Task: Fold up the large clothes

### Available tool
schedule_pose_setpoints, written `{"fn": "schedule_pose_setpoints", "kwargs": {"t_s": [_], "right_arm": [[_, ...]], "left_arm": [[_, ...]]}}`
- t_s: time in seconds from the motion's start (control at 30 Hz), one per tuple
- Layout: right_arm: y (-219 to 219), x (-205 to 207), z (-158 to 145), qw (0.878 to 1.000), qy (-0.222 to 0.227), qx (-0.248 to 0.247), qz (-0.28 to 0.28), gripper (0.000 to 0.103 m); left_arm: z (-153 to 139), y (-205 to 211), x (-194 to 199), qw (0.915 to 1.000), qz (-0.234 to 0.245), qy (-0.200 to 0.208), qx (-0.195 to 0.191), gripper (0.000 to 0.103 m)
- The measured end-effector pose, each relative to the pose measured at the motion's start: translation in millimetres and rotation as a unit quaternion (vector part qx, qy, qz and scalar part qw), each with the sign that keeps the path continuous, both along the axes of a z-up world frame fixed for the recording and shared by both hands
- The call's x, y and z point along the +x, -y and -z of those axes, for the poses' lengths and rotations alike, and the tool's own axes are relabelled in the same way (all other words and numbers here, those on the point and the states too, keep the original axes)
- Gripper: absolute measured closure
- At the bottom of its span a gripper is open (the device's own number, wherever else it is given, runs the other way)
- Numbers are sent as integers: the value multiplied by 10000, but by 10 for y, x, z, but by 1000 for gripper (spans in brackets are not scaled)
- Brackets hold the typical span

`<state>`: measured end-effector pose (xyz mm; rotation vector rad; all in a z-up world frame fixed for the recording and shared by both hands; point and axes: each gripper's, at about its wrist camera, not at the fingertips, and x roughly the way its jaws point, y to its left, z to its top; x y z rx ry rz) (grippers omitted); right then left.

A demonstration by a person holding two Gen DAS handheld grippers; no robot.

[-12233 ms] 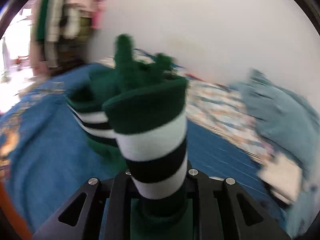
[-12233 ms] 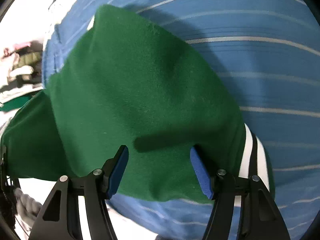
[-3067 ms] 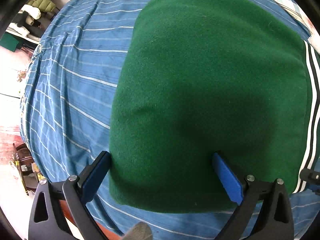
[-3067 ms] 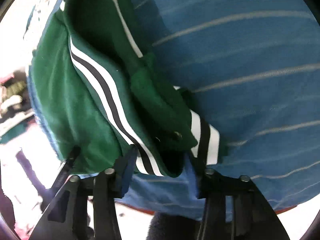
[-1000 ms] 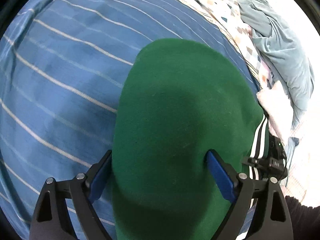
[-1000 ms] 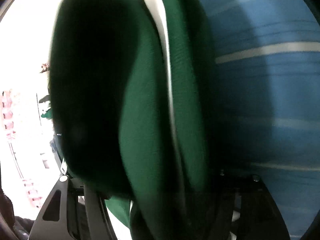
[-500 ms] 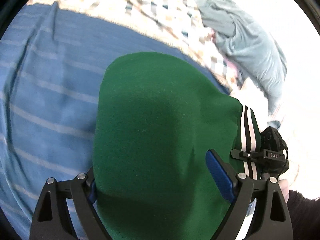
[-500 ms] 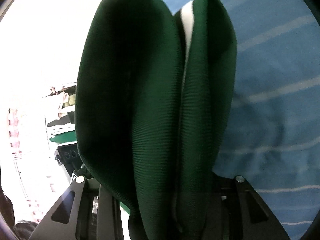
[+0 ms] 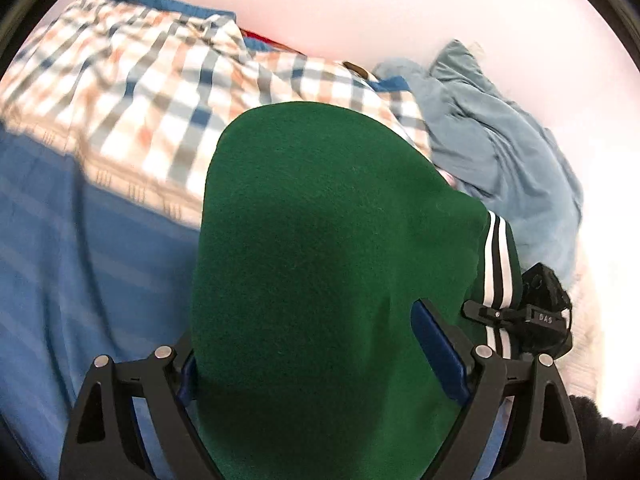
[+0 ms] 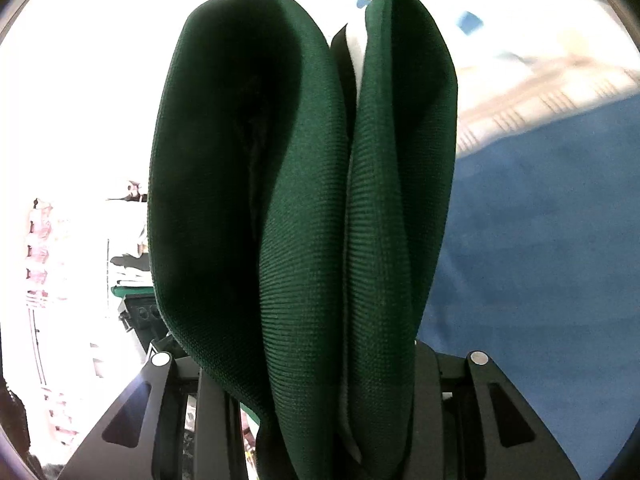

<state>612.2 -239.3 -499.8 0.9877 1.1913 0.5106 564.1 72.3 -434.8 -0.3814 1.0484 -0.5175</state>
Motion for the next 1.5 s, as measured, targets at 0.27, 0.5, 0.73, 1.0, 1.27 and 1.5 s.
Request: {"fn": "schedule_pose_setpoints", "kwargs": {"t_s": [0.27,0.5,0.73,1.0,1.27,1.5], "right_arm": [[-204,1246,872,9990,-443,-50,-70,64],[-277,1209,1107,9951,-843,-511,120,44],[-871,1217,263,9318,-711,-3555,178,14],[-988,43,-507,8406,-498,-5392,108,8],[-1243,-1467,-2158,8131,-98,-5798,513,8],[-1301,-2548,-3660,8041,407,-5868,861,8]], "left_arm": [[863,-98,872,9985,-86,-340,410,14],[936,-157,760,9962,65,-370,783,14],[449,-160,325,9790,-717,98,1908,13],[-191,179,-627,9478,-1082,322,2981,3],[-1360,448,-1424,9450,-1065,723,3008,2],[-2384,491,-2308,9458,-1089,978,2900,2]]}}
